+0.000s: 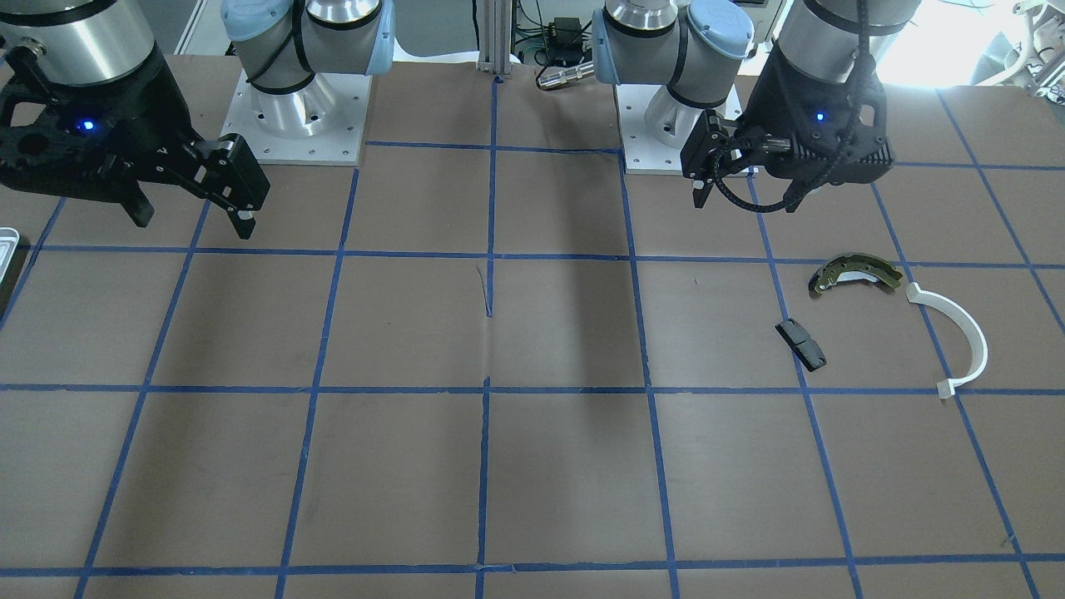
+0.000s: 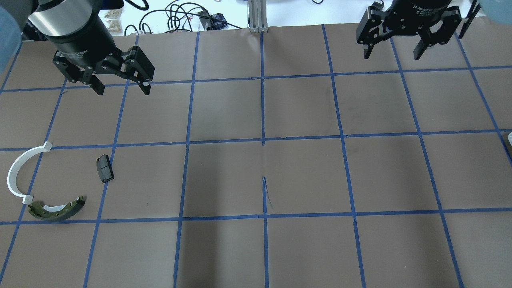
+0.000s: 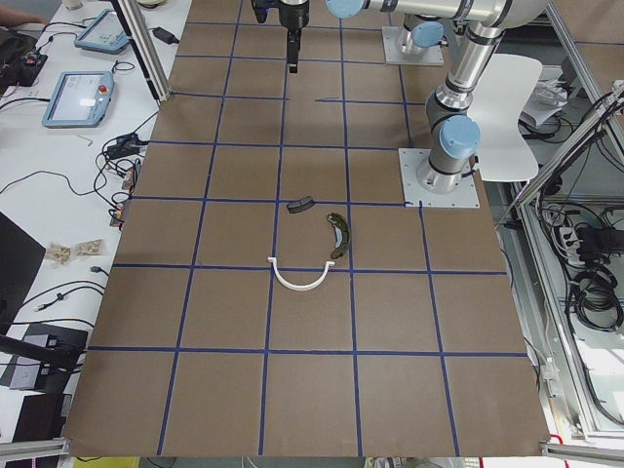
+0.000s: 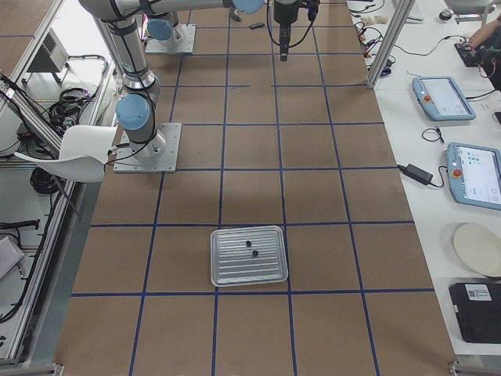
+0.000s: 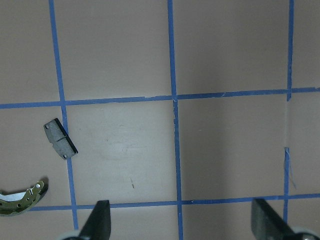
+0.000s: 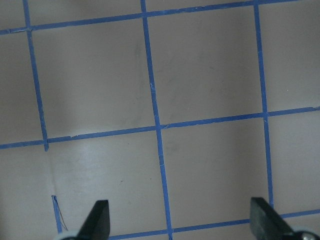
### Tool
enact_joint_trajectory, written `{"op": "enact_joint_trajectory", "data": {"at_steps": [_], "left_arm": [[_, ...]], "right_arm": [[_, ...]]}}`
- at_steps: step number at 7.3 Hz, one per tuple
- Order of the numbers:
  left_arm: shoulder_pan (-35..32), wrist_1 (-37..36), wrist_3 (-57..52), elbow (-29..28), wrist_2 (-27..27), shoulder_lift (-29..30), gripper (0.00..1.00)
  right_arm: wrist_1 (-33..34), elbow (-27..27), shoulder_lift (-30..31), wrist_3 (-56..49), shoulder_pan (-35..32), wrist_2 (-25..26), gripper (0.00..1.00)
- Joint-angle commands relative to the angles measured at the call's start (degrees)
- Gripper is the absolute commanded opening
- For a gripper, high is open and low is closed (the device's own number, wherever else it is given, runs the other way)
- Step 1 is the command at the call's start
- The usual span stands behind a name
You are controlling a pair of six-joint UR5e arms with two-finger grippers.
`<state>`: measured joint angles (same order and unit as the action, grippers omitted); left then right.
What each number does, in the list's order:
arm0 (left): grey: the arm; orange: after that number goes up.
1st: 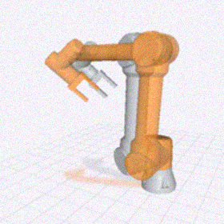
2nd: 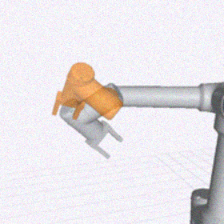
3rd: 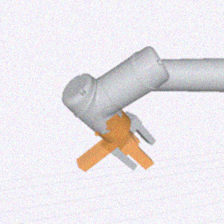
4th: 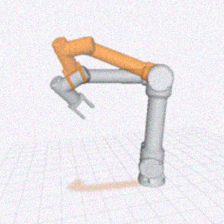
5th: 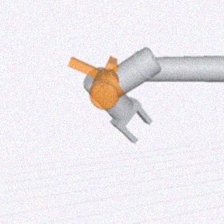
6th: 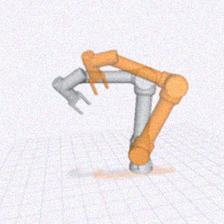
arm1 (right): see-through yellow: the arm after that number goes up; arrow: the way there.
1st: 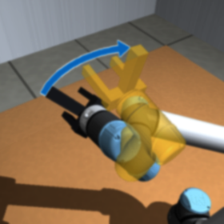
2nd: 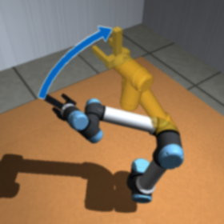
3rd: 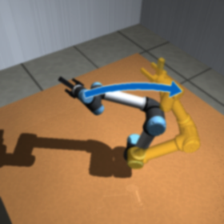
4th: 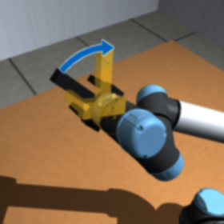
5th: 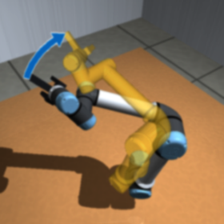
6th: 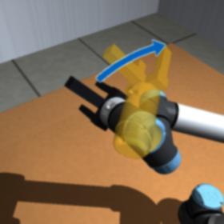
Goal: Place bearing gear from tray to pile
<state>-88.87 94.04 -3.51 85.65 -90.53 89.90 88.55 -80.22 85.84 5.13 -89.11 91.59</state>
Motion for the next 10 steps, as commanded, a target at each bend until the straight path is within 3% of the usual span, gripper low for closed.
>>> {"op": "enact_joint_trajectory", "data": {"at_steps": [1,3,5,7,10], "left_arm": [[-0.2,-0.1,0.0,0.0,-0.1,0.0,1.0],[-0.3,-0.1,0.0,0.1,-0.1,0.0,1.0],[-0.3,-0.1,0.0,0.1,-0.1,0.0,1.0],[-0.3,-0.1,0.0,0.1,-0.1,0.0,1.0],[-0.3,-0.1,0.0,0.1,-0.1,0.0,1.0]], "right_arm": [[0.1,0.1,-0.1,-0.1,0.0,0.1,1.0],[0.0,0.3,-0.1,-0.5,0.1,0.7,1.0],[-1.1,0.8,0.6,-10.3,4.2,3.1,1.0],[-4.1,0.9,2.7,-24.0,14.5,3.9,1.0],[-3.8,0.2,2.2,-57.7,35.1,4.0,1.0]]}}
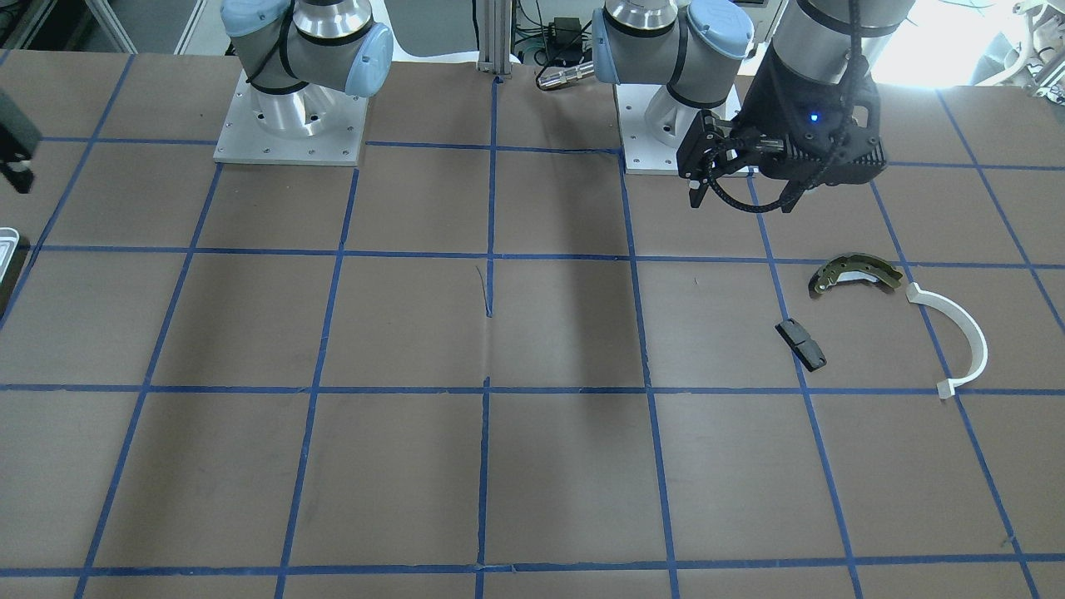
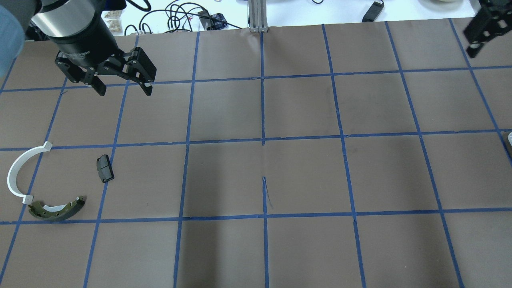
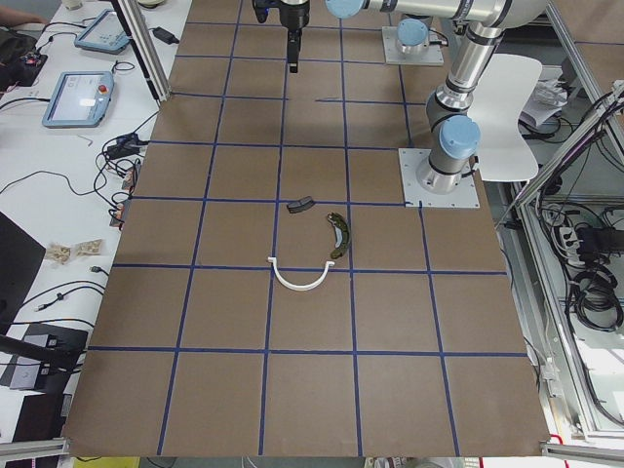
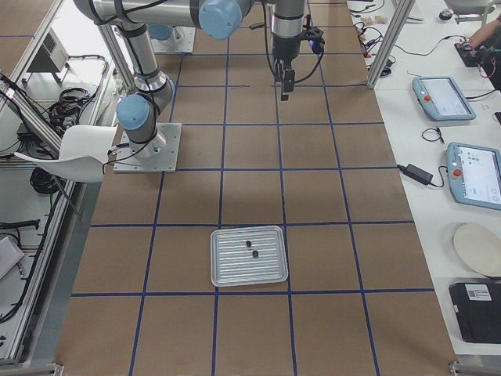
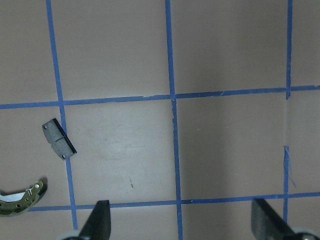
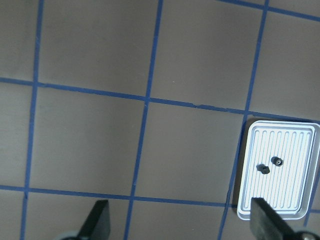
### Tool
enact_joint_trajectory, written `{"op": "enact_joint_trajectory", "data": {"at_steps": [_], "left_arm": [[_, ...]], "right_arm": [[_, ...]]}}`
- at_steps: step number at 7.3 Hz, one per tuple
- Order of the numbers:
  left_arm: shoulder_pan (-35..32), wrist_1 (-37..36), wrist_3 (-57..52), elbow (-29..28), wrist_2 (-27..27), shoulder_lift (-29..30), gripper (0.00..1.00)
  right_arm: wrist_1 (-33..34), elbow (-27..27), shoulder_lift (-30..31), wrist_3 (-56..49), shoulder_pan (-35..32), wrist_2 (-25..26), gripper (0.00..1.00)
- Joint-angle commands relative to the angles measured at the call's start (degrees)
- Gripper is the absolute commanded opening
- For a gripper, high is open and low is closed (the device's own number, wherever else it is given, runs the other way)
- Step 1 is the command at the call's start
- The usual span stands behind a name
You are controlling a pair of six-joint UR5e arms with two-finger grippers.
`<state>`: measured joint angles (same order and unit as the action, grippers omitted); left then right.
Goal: Place bearing gear from tray to pile
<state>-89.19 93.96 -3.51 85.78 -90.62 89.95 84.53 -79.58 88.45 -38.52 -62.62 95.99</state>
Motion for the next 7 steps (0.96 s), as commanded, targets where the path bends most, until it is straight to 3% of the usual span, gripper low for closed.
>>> {"op": "enact_joint_trajectory", "data": {"at_steps": [1,5,7], "left_arm": [[0.0,-0.1,0.0,0.0,0.1,0.1,1.0],[0.0,-0.1,0.1,-0.1,0.1,0.1,1.0],[0.0,-0.1,0.1,-0.2,0.1,0.1,1.0]], "right_arm": [[0.1,-0.7,-1.9,-21.5,14.0,-0.5,1.0],[7.6,-2.6,-13.2,-39.3,26.4,-0.5,1.0],[23.0,-9.4,-20.3,-40.3,29.0,-0.4,1.0]]}}
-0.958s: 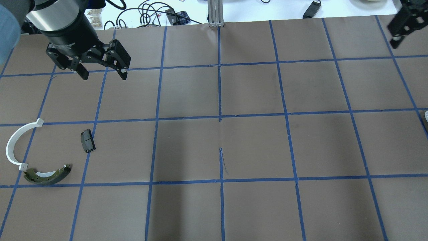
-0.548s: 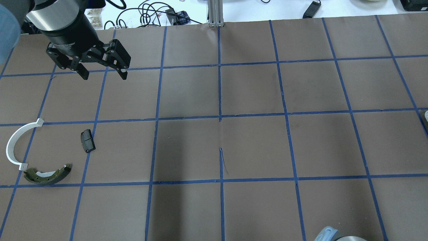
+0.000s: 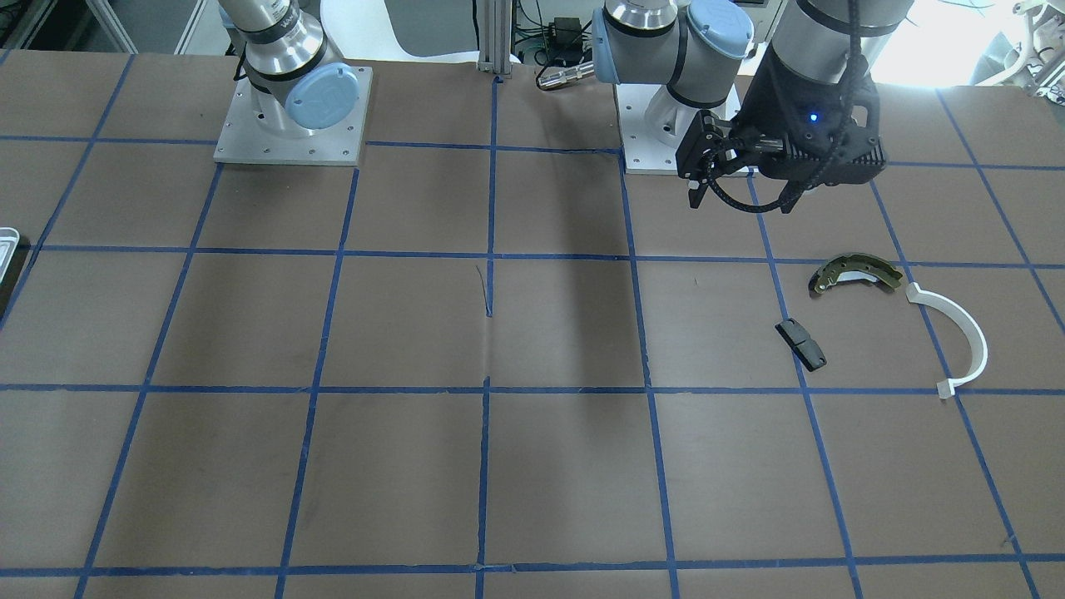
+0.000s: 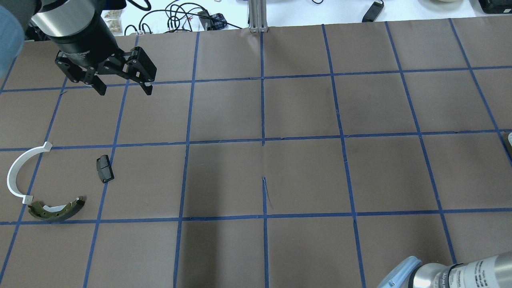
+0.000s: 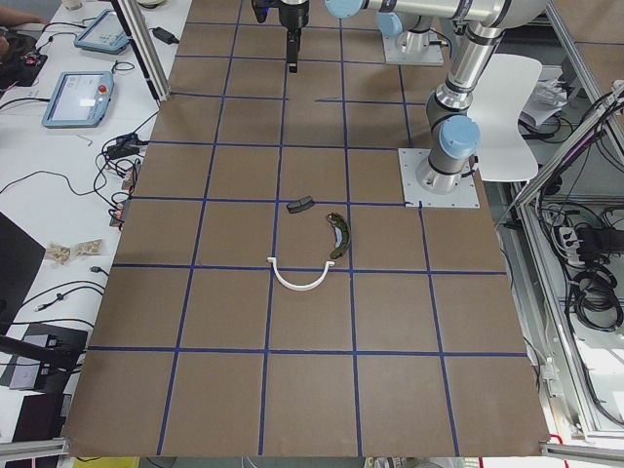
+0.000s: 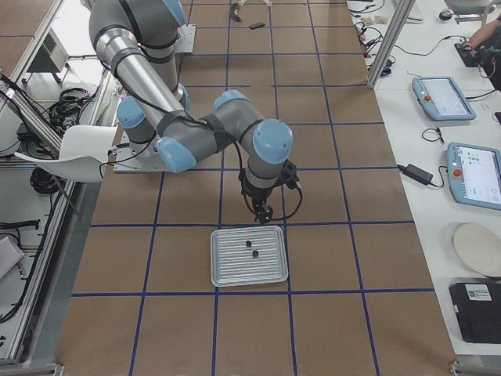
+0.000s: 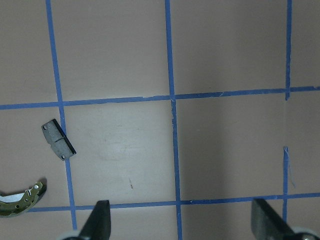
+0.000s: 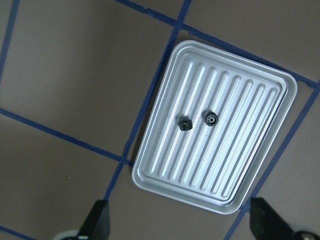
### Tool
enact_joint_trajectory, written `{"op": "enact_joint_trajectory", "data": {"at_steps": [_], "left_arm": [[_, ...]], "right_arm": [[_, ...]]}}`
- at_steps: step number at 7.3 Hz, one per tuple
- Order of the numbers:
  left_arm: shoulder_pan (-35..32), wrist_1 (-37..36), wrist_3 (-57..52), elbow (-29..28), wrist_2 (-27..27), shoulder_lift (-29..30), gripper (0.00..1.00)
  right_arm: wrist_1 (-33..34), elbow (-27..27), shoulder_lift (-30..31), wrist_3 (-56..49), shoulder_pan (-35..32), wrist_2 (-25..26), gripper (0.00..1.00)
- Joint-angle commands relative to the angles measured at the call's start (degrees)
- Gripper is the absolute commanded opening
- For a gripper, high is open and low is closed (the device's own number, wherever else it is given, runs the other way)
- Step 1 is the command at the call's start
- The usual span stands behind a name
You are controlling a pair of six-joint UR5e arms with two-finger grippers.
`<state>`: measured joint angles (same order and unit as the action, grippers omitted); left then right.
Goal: Place bearing gear from tray to pile
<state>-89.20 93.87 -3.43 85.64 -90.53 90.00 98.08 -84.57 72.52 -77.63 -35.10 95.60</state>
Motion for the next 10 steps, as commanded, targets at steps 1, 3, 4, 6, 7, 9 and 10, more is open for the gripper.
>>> {"op": "enact_joint_trajectory", "data": {"at_steps": [1,3,4,6,7,9,10], "left_arm": [[0.0,0.0,0.0,0.0,0.0,0.0,1.0],[0.0,0.0,0.0,0.0,0.0,0.0,1.0],[0.0,0.0,0.0,0.0,0.0,0.0,1.0],[0.0,0.0,0.0,0.1,0.0,0.0,1.0],[0.0,0.0,0.0,0.1,0.0,0.0,1.0],[-0.1,0.0,0.0,0.1,0.0,0.0,1.0],[-0.1,0.0,0.0,0.1,0.0,0.0,1.0]], "right_arm": [[19.1,-8.5,-6.0,-2.8,1.5,-0.1,0.99],[23.4,-12.3,-9.0,-2.4,1.7,-1.5,0.96],[23.3,-12.7,-9.4,-2.4,1.7,-1.6,0.96],[26.5,-16.0,-9.4,-2.4,1.7,-1.9,0.92],[28.6,-17.0,-9.3,-2.8,1.7,-1.9,0.86],[28.7,-17.2,-9.5,-3.0,1.7,-2.0,0.68],[28.6,-17.2,-9.8,-3.1,1.7,-1.8,0.6]]}}
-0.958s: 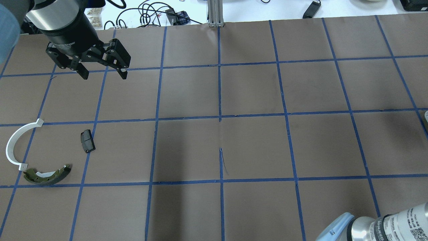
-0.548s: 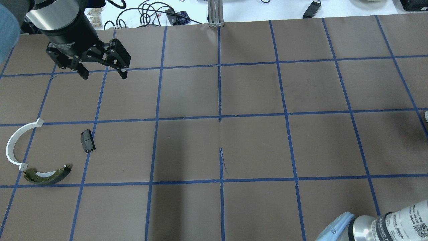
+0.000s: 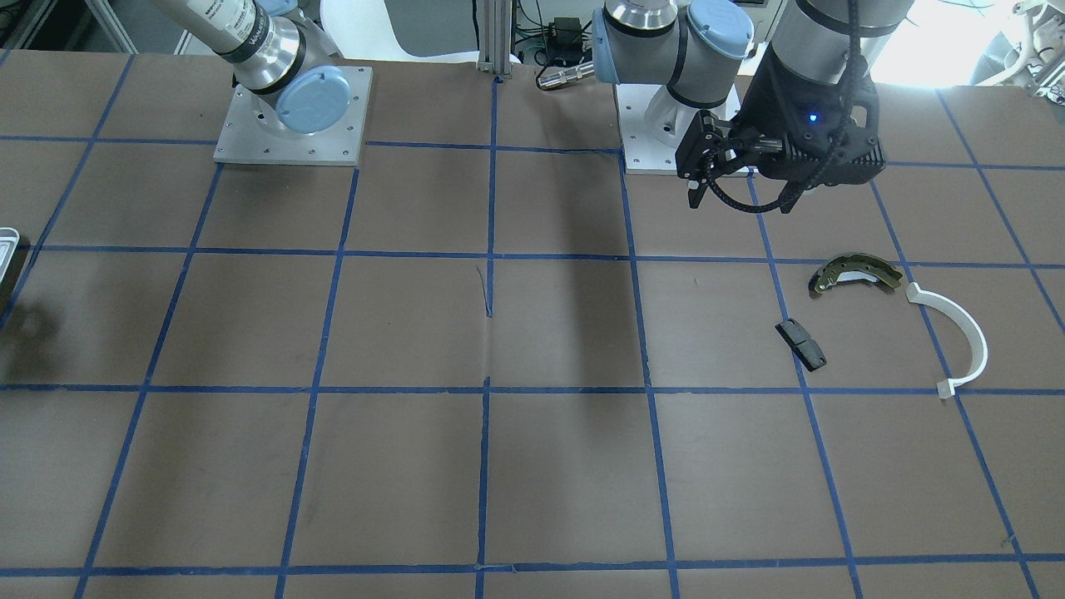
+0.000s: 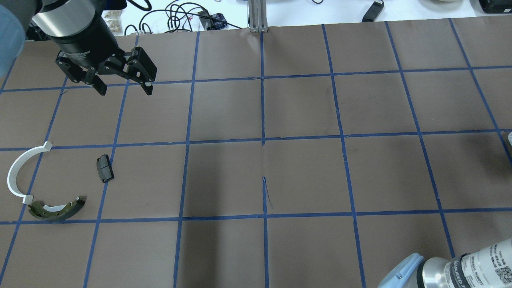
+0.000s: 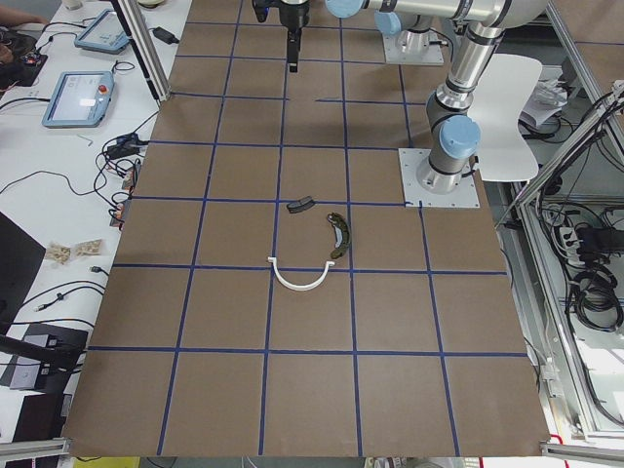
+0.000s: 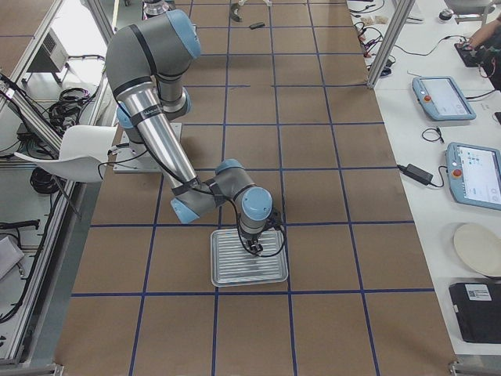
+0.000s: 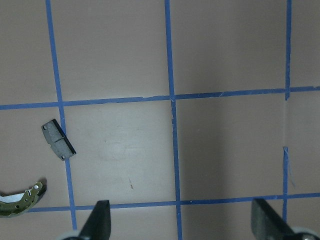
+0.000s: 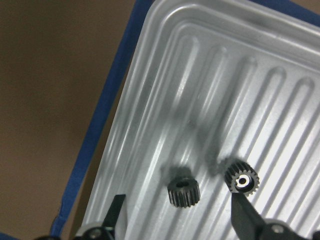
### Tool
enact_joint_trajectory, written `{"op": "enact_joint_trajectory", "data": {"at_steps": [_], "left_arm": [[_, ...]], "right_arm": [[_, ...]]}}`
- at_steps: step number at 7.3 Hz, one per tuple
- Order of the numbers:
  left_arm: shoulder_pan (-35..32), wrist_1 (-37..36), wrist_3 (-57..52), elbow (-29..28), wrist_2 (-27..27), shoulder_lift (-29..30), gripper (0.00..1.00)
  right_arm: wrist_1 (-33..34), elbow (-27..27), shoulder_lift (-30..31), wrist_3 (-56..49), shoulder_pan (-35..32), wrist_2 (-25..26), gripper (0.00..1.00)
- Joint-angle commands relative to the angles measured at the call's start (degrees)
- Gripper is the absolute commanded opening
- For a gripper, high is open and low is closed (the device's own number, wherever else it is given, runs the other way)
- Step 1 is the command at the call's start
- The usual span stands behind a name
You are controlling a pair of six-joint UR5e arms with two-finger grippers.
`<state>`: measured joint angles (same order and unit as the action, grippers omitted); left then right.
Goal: Place bearing gear from tray to pile
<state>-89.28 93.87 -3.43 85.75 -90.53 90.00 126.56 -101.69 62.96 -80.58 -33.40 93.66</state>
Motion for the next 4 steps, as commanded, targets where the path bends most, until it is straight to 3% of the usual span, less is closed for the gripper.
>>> {"op": "enact_joint_trajectory", "data": {"at_steps": [1,4], "left_arm": [[0.0,0.0,0.0,0.0,0.0,-0.1,1.0],[-0.1,0.0,0.0,0.3,0.0,-0.2,1.0]], "right_arm": [[0.2,-0.1,-0.2,-0.2,0.0,0.1,0.48],[0.2,0.0,-0.7,-0.1,0.0,0.1,0.41]]}}
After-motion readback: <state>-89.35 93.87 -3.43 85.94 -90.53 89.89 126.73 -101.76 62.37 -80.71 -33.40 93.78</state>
